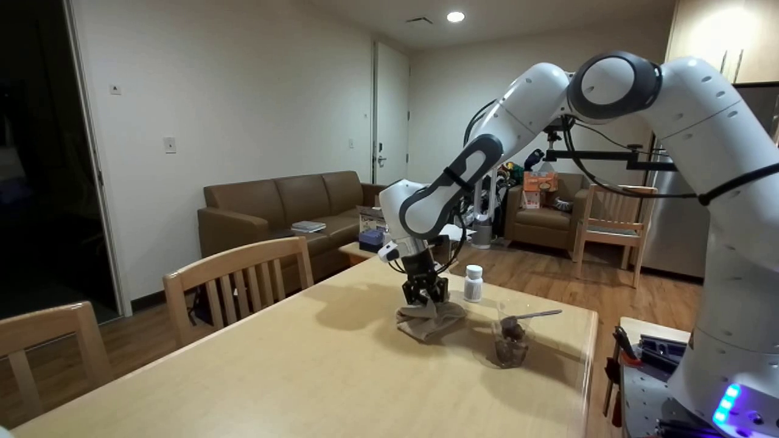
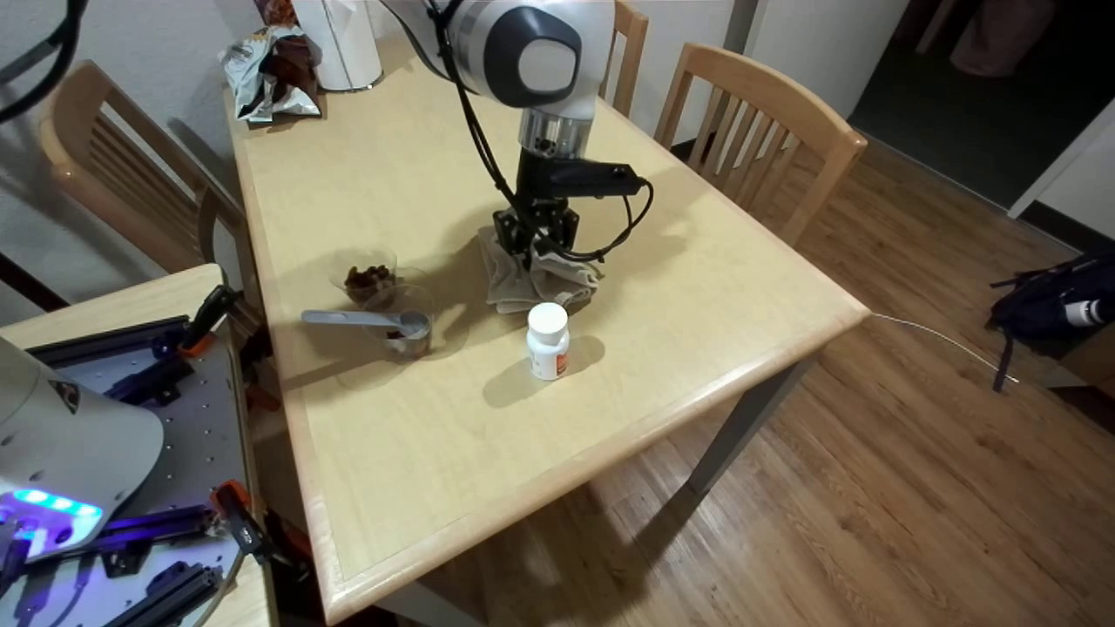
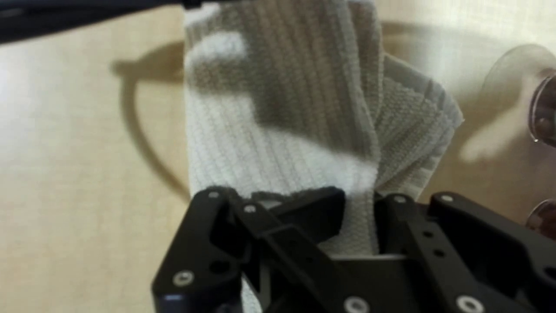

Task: Use the white towel to wipe the table, then take the white lid and put it on the table, then move the clear cup towards the towel

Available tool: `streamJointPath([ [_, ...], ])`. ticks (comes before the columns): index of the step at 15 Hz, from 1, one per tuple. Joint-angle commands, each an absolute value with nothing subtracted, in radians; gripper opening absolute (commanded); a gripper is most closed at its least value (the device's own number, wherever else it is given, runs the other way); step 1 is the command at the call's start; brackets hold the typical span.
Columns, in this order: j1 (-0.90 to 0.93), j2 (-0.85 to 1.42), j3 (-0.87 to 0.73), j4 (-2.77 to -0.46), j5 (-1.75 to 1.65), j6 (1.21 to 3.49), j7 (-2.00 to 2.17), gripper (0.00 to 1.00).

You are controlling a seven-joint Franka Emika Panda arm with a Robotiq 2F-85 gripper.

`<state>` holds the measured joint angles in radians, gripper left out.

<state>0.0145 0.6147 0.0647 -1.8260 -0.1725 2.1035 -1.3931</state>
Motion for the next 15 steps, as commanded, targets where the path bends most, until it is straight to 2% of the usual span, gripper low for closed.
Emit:
streamJointPath([
  [1,0.020,0.693,0.064,-1.671,-0.206,2.106,-1.359,0.02],
  [8,0.027,0.839,0.031,-1.411,-0.238,2.088,-1.323,0.02],
  [15,0.036,0.908,0.010,-1.309,-0.242,2.131,-1.207,0.02],
])
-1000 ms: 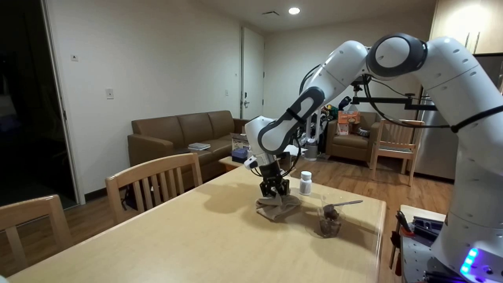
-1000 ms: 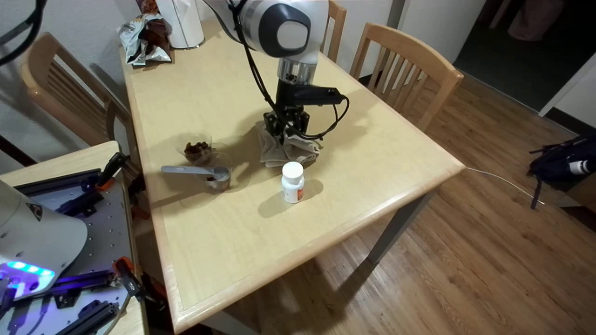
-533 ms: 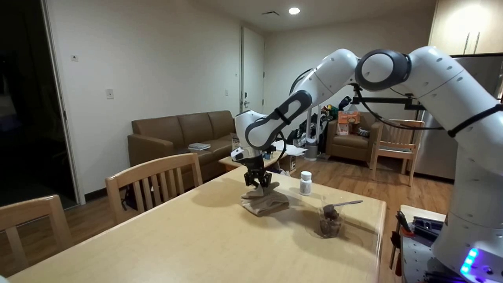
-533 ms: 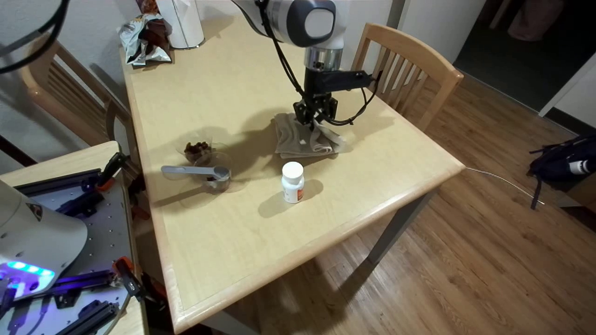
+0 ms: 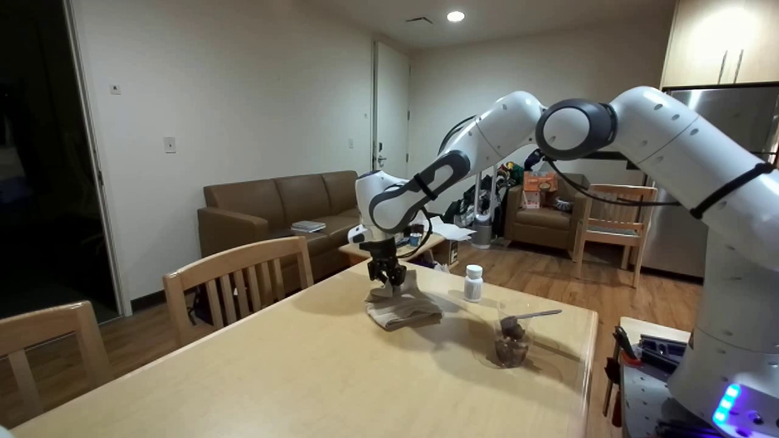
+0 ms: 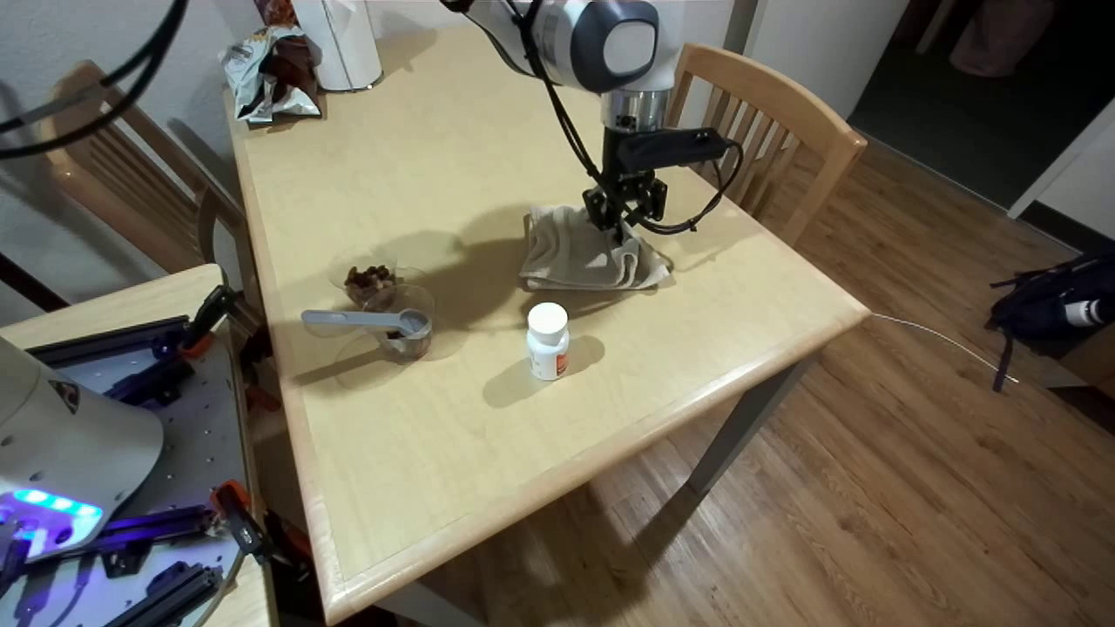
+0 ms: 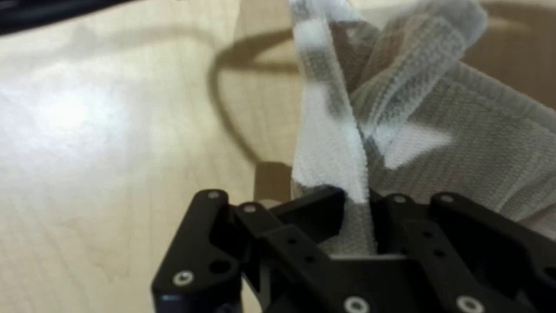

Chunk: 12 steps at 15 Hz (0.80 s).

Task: Use the white towel to wipe the table, then take the white lid and put it on the table, then move the clear cup towards the towel

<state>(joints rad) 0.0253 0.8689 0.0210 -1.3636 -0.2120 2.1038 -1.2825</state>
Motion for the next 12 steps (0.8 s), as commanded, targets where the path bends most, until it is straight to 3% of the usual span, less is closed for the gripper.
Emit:
streamJointPath([
  [1,0.035,0.915,0.012,-1.301,-0.239,2.141,-1.192,0.02],
  [12,0.042,0.947,0.001,-1.273,-0.251,2.232,-1.028,0.02],
])
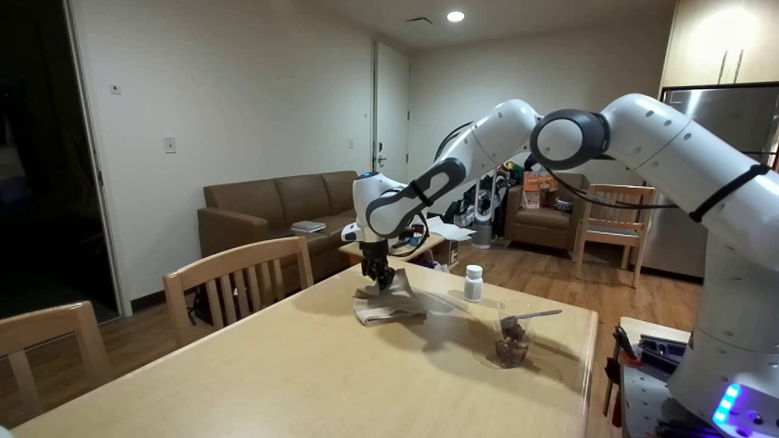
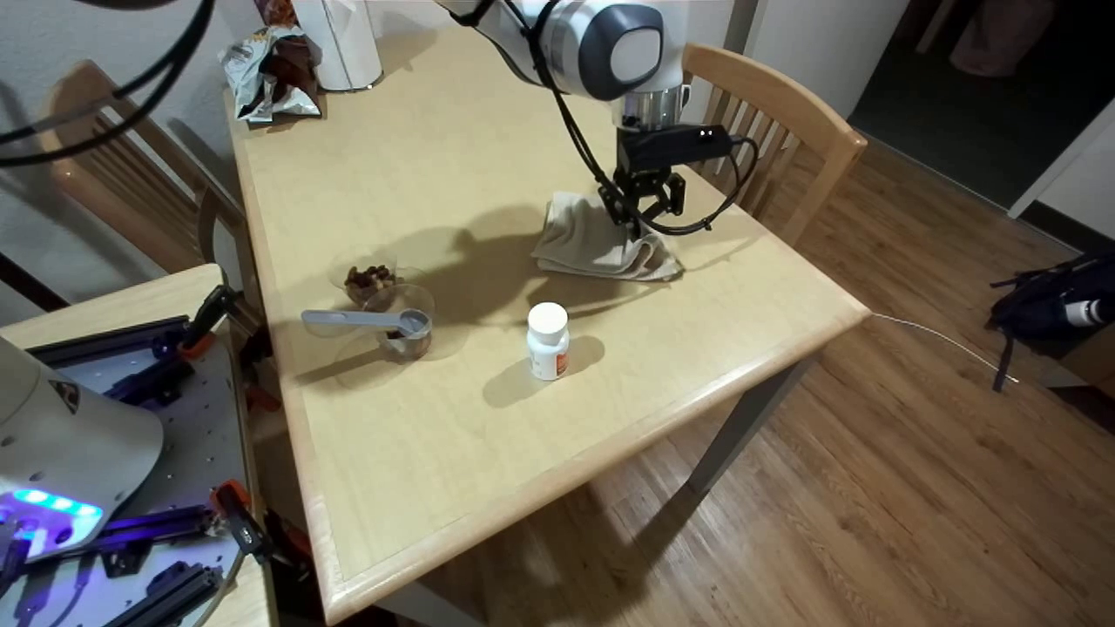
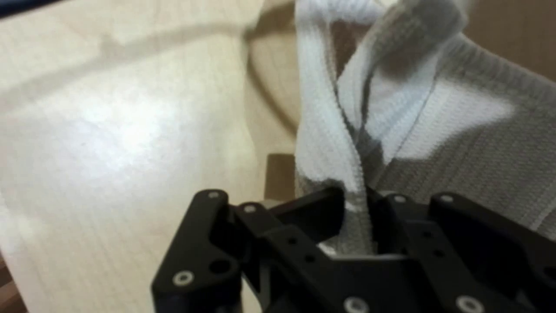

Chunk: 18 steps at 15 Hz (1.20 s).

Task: Use the white towel to wipe the table, then take the white lid and put it on the table, then move the clear cup towards the towel

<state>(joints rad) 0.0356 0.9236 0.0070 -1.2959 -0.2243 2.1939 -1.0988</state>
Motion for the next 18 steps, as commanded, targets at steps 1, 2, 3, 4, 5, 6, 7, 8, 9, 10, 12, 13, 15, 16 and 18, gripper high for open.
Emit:
streamJointPath([
  [1,0.044,0.949,-0.001,-1.275,-0.255,2.254,-1.009,0.02],
  [2,0.041,0.952,0.003,-1.276,-0.255,2.282,-1.000,0.02],
  [3,0.040,0.957,0.002,-1.278,-0.262,2.328,-0.989,0.02],
  [4,0.040,0.962,0.001,-1.279,-0.265,2.367,-0.983,0.02],
  [5,0.040,0.967,-0.001,-1.280,-0.268,2.409,-0.973,0.02],
  [6,0.037,0.972,0.003,-1.280,-0.267,2.436,-0.970,0.02],
  [7,0.037,0.977,0.003,-1.279,-0.269,2.460,-0.964,0.02],
  [8,0.034,0.980,0.006,-1.281,-0.265,2.478,-0.960,0.02],
  [9,0.034,0.983,0.006,-1.282,-0.265,2.491,-0.954,0.02],
  [10,0.031,0.984,0.011,-1.283,-0.260,2.496,-0.953,0.02],
  [12,0.030,0.985,0.013,-1.285,-0.257,2.503,-0.943,0.02],
  [13,0.030,0.985,0.014,-1.285,-0.257,2.500,-0.940,0.02],
  [15,0.026,0.982,0.022,-1.287,-0.248,2.483,-0.939,0.02],
  [16,0.023,0.979,0.028,-1.288,-0.243,2.463,-0.941,0.02],
  [18,0.021,0.973,0.034,-1.289,-0.240,2.421,-0.947,0.02],
])
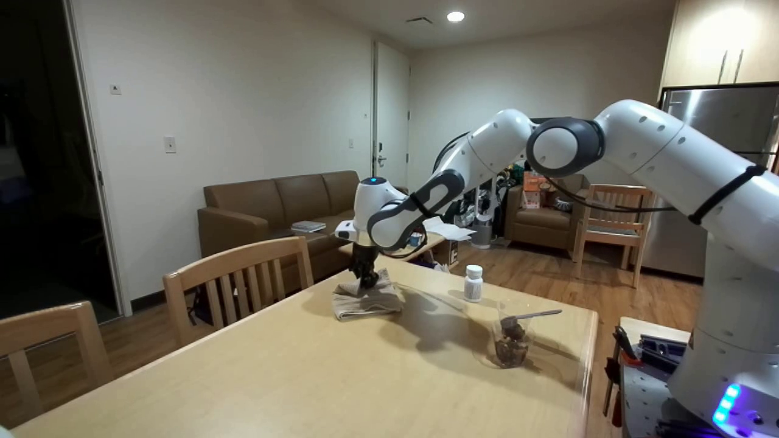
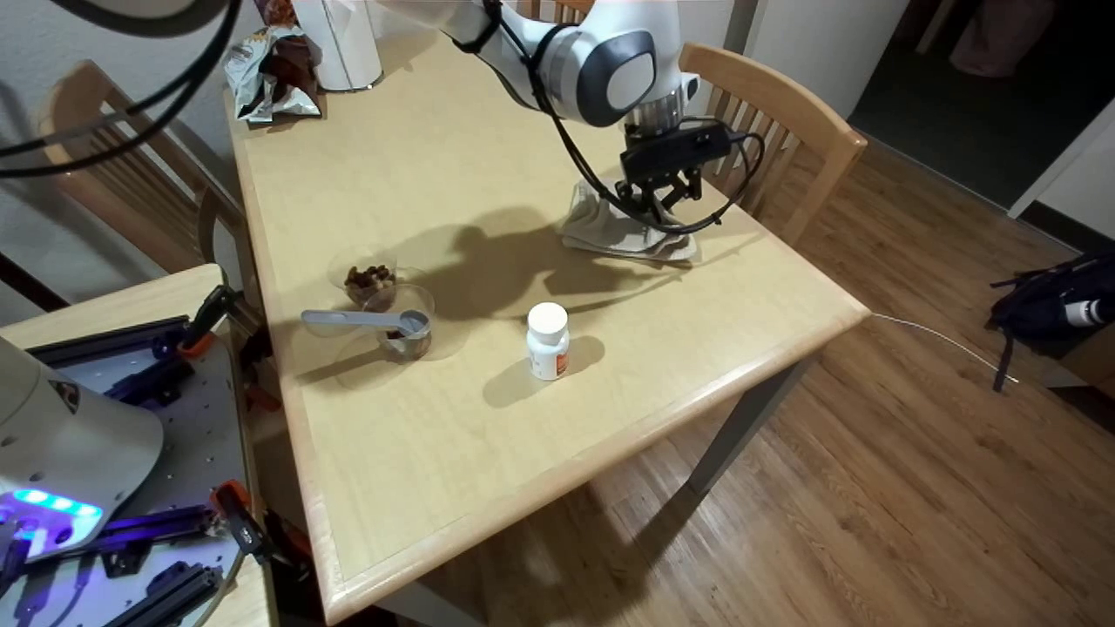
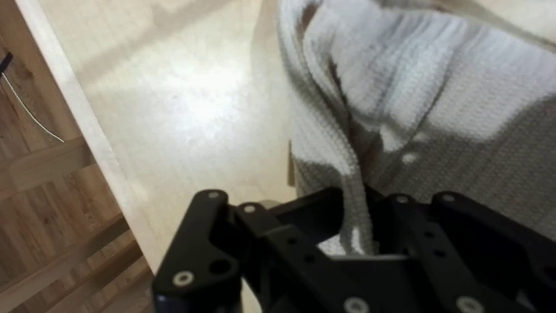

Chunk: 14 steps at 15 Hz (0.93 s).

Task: Use the white towel to wipe the table, then take the white lid and put it on the table, then move the clear cup towards the towel

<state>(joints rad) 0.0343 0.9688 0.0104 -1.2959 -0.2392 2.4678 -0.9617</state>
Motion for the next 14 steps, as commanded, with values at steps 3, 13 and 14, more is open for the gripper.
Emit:
streamJointPath([
  [3,0.023,0.967,0.034,-1.283,-0.238,2.354,-0.943,0.04],
  [13,0.024,0.973,0.048,-1.218,-0.227,2.122,-0.916,0.41],
  [14,0.027,0.804,0.073,-1.353,-0.208,2.078,-0.913,0.48],
])
